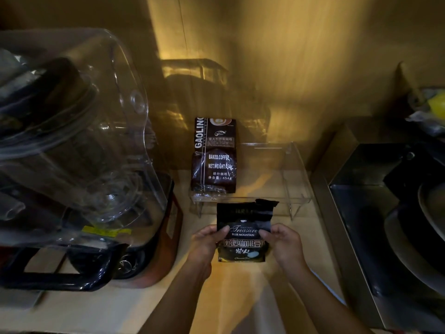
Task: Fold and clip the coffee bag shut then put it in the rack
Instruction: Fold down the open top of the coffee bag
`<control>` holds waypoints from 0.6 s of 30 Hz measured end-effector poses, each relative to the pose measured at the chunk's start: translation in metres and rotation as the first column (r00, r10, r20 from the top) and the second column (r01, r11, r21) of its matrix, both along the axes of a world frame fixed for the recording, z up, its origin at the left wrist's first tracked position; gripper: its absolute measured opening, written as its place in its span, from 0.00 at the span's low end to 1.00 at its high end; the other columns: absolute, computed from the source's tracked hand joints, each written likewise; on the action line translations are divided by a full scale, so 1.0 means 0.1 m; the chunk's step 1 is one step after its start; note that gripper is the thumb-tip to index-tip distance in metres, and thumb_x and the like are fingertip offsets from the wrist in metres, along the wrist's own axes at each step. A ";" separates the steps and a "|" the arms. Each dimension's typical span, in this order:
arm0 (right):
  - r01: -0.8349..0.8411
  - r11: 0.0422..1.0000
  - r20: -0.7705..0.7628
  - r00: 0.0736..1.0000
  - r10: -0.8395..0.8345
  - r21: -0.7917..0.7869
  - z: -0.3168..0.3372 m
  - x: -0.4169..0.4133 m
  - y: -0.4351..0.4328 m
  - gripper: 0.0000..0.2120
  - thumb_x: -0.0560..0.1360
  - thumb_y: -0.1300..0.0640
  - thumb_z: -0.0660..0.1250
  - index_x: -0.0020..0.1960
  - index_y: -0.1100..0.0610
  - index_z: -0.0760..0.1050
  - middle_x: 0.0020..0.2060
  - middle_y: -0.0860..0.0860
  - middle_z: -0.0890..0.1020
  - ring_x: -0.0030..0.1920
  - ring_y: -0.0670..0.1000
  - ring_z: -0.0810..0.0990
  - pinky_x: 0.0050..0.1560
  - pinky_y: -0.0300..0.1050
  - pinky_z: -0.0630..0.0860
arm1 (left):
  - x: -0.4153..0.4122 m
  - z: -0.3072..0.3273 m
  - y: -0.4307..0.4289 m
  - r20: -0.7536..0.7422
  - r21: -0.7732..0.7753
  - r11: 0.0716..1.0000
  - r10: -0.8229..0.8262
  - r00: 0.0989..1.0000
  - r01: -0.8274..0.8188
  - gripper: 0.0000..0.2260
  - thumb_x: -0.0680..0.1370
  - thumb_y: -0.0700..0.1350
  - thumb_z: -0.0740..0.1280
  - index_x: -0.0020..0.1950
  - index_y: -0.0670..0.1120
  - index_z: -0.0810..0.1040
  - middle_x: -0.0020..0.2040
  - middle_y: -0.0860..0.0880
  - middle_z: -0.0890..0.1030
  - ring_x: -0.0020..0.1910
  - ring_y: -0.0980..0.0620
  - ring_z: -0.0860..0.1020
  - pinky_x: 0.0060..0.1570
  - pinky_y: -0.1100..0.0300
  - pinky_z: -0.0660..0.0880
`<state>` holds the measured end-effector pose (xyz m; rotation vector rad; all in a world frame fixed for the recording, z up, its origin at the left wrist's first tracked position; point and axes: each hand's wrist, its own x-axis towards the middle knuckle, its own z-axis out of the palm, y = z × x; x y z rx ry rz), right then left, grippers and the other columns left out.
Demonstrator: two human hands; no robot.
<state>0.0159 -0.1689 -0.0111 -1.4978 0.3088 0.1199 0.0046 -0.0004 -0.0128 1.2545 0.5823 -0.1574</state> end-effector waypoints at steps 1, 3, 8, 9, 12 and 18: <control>-0.004 1.000 -0.013 1.000 0.004 0.011 0.03 -0.01 -0.01 0.17 0.69 0.74 0.65 0.27 0.59 0.68 0.25 0.52 0.77 0.28 0.49 0.74 0.23 0.30 0.71 | -0.01 -0.01 0.01 -0.012 0.003 1.000 0.019 1.000 -0.018 0.04 0.70 0.36 0.70 0.37 0.43 0.78 0.32 0.50 0.82 0.34 0.53 0.79 0.29 0.67 0.75; -0.018 1.000 -0.035 0.999 0.019 0.025 0.09 -0.04 -0.03 0.14 0.70 0.72 0.64 0.29 0.60 0.68 0.29 0.55 0.76 0.31 0.51 0.73 0.25 0.31 0.72 | -0.02 0.00 0.02 -0.029 0.005 0.999 0.038 0.999 -0.038 0.02 0.72 0.38 0.69 0.42 0.40 0.79 0.39 0.46 0.82 0.41 0.50 0.78 0.37 0.61 0.74; 0.032 0.982 -0.188 0.982 0.004 0.189 0.16 -0.09 -0.03 0.09 0.72 0.68 0.64 0.33 0.61 0.72 0.36 0.59 0.78 0.37 0.56 0.76 0.38 0.48 0.73 | -0.04 0.02 -0.04 -0.156 -0.244 0.966 0.050 0.987 -0.088 0.07 0.76 0.38 0.60 0.45 0.41 0.78 0.40 0.44 0.82 0.37 0.49 0.81 0.30 0.62 0.76; 0.048 0.972 -0.217 0.976 0.003 0.230 0.17 -0.10 -0.02 0.08 0.72 0.67 0.63 0.34 0.61 0.72 0.36 0.60 0.78 0.37 0.57 0.76 0.38 0.49 0.74 | -0.04 0.05 -0.06 -0.190 -0.319 0.943 0.032 0.981 -0.093 0.06 0.77 0.41 0.61 0.47 0.41 0.77 0.40 0.43 0.84 0.38 0.47 0.82 0.31 0.59 0.77; 0.062 0.952 -0.270 0.963 0.022 0.300 0.19 -0.11 -0.02 0.04 0.72 0.66 0.63 0.38 0.64 0.73 0.37 0.60 0.80 0.36 0.57 0.78 0.34 0.48 0.75 | -0.03 0.06 -0.07 -0.228 -0.424 0.901 -0.011 0.974 -0.089 0.11 0.77 0.45 0.61 0.51 0.40 0.77 0.39 0.40 0.85 0.39 0.42 0.83 0.36 0.52 0.76; 0.042 0.956 -0.316 0.947 0.054 0.290 0.16 -0.07 -0.10 0.03 0.71 0.66 0.65 0.40 0.61 0.73 0.39 0.58 0.81 0.36 0.54 0.80 0.30 0.43 0.75 | -0.08 0.07 -0.03 -0.146 -0.176 0.984 -0.028 0.989 0.001 0.06 0.75 0.43 0.64 0.46 0.41 0.77 0.43 0.46 0.83 0.43 0.48 0.79 0.35 0.57 0.72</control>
